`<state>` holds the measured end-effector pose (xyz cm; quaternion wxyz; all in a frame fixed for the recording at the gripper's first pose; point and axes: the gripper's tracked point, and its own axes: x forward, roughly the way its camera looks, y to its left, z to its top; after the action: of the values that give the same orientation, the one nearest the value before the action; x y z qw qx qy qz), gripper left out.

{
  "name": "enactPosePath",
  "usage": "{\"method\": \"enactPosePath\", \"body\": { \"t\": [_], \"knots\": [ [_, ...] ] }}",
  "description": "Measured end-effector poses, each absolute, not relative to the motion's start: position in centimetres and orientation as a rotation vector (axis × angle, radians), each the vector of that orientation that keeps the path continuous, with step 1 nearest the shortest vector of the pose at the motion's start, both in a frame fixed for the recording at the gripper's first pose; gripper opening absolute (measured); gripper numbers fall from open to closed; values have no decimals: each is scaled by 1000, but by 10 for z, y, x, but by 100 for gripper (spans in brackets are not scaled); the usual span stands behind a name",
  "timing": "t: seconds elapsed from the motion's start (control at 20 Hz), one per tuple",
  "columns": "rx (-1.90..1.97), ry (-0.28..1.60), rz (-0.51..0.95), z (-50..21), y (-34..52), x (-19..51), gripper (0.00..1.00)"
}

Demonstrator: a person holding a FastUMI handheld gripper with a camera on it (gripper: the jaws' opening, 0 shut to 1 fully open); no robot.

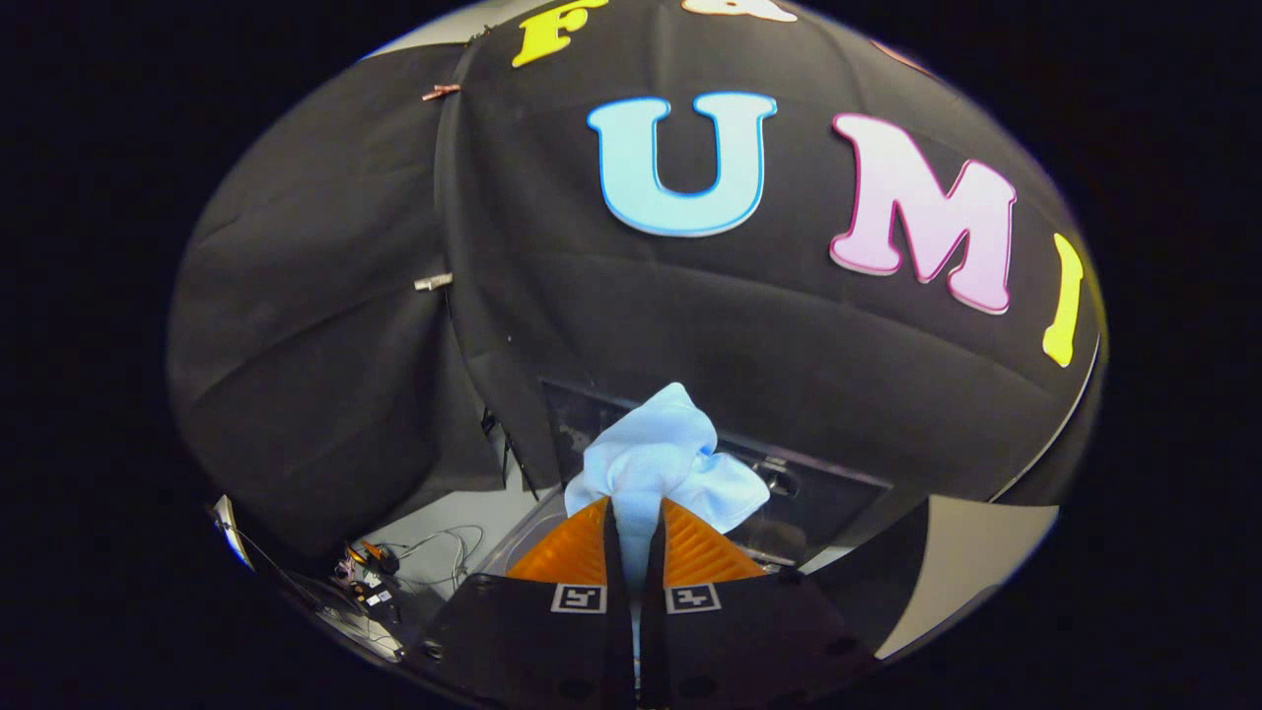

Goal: Put the clothes into the washing machine and then close the washing machine lid.

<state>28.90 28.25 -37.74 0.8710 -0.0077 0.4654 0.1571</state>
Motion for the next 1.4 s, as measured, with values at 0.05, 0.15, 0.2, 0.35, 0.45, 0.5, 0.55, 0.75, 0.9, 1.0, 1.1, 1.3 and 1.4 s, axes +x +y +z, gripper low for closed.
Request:
{"method": "enactPosePath", "body": {
  "t": [0.05, 0.15, 0.2, 0.35, 0.45, 0.5, 0.55, 0.75, 0.9, 1.0, 1.1, 1.3, 1.4],
  "knots": [
    [-21, 999, 329, -392, 285, 285, 7],
    [-32, 1033, 333, -417, 290, 281, 7],
    [-34, 1049, 341, -429, 295, 280, 7],
    [-63, 1101, 350, -466, 298, 269, 7],
    [-83, 1143, 339, -490, 294, 262, 7],
    [-94, 1170, 329, -501, 291, 257, 7],
    [-108, 1193, 320, -509, 287, 252, 7],
    [-152, 1233, 310, -521, 277, 246, 11],
    [-117, 1214, 318, -513, 280, 250, 64],
    [-95, 1199, 311, -503, 280, 255, 99],
    [-81, 1184, 309, -501, 279, 257, 99],
    [-64, 1130, 333, -475, 285, 264, 99],
    [-72, 1068, 345, -452, 288, 272, 99]
  ]
}}
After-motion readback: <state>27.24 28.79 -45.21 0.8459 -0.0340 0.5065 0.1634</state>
